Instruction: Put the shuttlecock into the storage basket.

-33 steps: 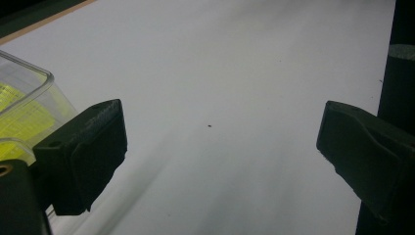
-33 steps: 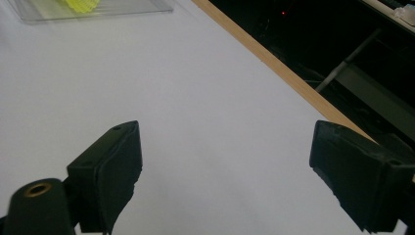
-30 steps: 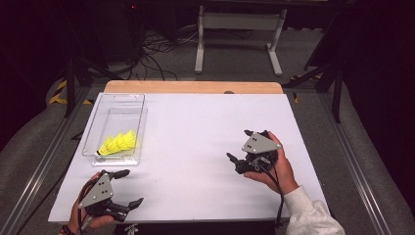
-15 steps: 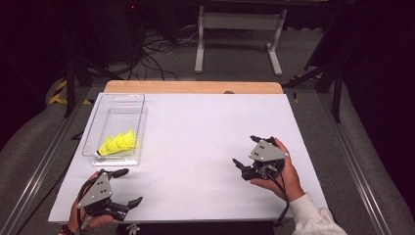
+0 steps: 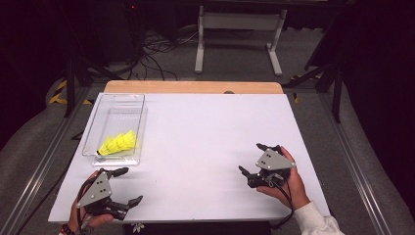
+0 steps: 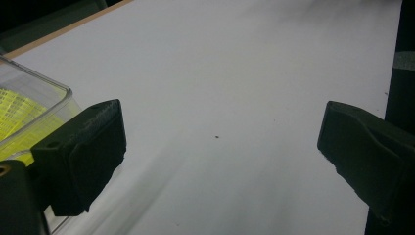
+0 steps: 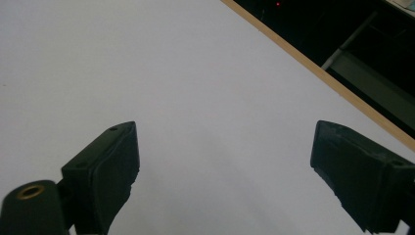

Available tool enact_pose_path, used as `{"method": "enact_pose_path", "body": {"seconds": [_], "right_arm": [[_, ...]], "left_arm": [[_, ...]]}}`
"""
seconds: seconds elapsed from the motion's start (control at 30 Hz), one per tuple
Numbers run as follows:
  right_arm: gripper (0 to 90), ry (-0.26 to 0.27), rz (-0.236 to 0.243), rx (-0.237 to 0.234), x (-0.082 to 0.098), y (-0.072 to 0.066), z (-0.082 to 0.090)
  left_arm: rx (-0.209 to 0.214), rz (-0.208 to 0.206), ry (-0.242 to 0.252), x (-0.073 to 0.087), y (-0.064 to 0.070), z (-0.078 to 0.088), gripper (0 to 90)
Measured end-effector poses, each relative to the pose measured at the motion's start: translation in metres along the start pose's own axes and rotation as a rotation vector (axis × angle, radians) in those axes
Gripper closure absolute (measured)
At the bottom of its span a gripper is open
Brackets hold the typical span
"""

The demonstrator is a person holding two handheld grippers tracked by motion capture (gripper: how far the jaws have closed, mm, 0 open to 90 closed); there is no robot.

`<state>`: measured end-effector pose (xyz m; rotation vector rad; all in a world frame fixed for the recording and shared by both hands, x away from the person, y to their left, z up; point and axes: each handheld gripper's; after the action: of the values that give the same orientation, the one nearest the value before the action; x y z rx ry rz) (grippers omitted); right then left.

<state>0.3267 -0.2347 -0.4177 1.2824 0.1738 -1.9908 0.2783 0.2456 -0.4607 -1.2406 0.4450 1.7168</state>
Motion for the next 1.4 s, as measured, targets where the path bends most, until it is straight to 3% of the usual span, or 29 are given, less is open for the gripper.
{"method": "enact_pose_path", "body": {"seconds": [0.47, 0.77, 1.0, 1.4], "right_arm": [[9.8, 0.039, -0.04, -0.001, 0.028, 0.002, 0.01], [8.8, 0.067, -0.074, -0.008, 0.041, -0.001, 0.014], [7.1, 0.081, -0.116, -0.04, 0.053, -0.006, 0.019], [6.4, 0.094, -0.105, -0.032, 0.054, -0.009, 0.023]], "left_arm": [[-0.035, 0.026, 0.034, -0.002, 0.0, 0.005, 4.2], [-0.113, 0.059, 0.066, -0.004, -0.001, 0.008, 2.8], [-0.141, 0.08, 0.079, -0.005, -0.001, 0.007, 3.2], [-0.182, 0.085, 0.074, -0.008, -0.001, 0.005, 4.0]]}}
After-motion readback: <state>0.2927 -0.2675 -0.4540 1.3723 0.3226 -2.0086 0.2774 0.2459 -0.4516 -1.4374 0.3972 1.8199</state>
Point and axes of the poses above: each handheld gripper's, and its own axes: z roughly backward along the jaws, x roughly out of its underside, y roughly to its right, and after that the axes turned 6 degrees about -z, right-handed
